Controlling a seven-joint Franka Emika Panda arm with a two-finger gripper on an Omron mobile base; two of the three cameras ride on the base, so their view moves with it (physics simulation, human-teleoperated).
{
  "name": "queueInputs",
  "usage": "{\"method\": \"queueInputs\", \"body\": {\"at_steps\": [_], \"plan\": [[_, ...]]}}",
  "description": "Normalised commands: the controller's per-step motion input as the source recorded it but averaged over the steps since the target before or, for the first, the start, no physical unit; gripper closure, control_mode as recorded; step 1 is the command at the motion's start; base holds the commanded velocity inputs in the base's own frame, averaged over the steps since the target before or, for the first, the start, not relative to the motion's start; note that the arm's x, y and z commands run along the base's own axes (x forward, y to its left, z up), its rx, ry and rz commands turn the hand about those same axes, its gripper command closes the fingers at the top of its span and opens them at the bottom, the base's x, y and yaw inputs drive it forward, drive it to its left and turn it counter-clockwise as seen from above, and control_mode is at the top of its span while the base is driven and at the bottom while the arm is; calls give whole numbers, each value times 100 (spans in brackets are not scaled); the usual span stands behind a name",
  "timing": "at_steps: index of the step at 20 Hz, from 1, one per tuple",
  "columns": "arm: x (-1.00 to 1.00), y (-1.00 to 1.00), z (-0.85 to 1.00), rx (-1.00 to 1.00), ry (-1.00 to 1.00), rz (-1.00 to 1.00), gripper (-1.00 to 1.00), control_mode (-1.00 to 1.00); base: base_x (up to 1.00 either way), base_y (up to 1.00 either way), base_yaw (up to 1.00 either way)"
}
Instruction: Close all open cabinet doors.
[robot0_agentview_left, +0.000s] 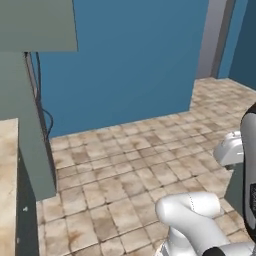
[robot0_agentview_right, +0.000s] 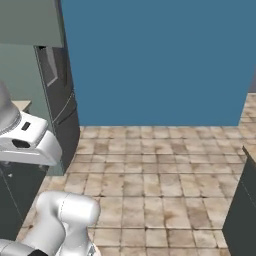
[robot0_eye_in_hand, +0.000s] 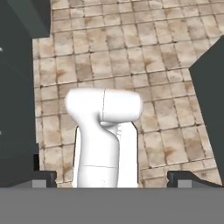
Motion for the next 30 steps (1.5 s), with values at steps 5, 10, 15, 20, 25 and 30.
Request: {"method": "queueInputs", "body": {"at_steps": [5,10,15,20,25,30], "plan": [[0,0,0,0,0,0,-100,100,52,-29,47],[0,0,0,0,0,0,-100,100,23,-13,64],[0,0,0,0,0,0,-100,100,0,-9,61],[0,0,0,0,0,0,-100,100,0,-17,65],[0,0,0,0,0,0,-100,100,0,-23,68],[0,0,0,0,0,0,-100,100,0,-36,62]]}}
